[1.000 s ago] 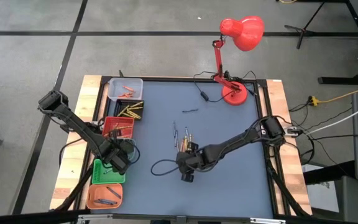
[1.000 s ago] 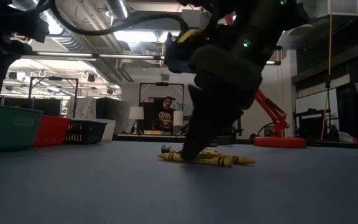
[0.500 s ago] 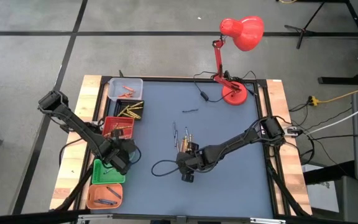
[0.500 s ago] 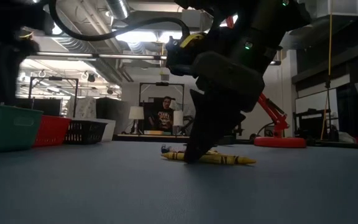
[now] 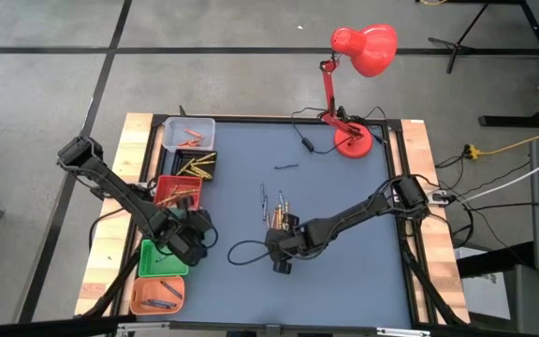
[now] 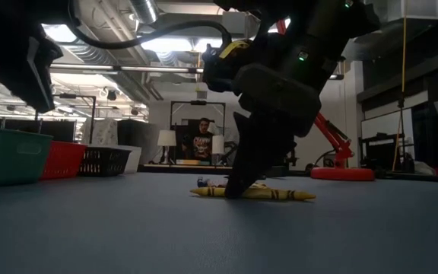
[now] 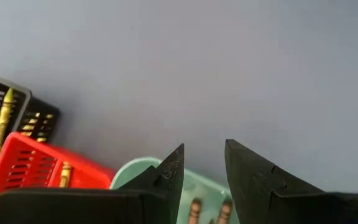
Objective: Sort crayons
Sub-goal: Put the yellow crayon into the orange bin
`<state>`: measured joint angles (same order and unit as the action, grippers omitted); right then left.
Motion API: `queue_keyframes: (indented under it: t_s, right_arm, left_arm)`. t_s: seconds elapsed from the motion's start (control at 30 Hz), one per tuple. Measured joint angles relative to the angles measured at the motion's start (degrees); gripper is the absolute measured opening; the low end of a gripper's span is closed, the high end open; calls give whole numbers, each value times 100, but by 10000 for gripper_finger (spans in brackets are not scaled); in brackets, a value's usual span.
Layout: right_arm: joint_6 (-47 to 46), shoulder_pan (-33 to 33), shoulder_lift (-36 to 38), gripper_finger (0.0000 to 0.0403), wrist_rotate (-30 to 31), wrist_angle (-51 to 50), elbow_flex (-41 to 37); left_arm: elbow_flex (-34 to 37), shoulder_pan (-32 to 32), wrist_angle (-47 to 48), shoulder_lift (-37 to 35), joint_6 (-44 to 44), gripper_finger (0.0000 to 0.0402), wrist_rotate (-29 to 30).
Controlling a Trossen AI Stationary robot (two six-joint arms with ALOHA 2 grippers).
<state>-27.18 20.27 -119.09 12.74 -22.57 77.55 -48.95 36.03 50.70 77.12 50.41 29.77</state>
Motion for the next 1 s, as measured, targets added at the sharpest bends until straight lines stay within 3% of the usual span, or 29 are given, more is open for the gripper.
queue_keyframes:
  t_s: [0.27, 0.67, 1.0]
  right_arm:
    - [4, 0, 0, 18, 65, 4, 4]
    - [567, -15, -31, 14, 184, 121, 594]
    - [1504, -9, -22, 15, 183, 1040, 913]
  left_arm:
    - [0, 0, -343, 0, -34, 100, 550]
    - [0, 0, -1118, 0, -1273, 100, 557]
    - [2, 0, -2390, 0, -2573, 100, 206]
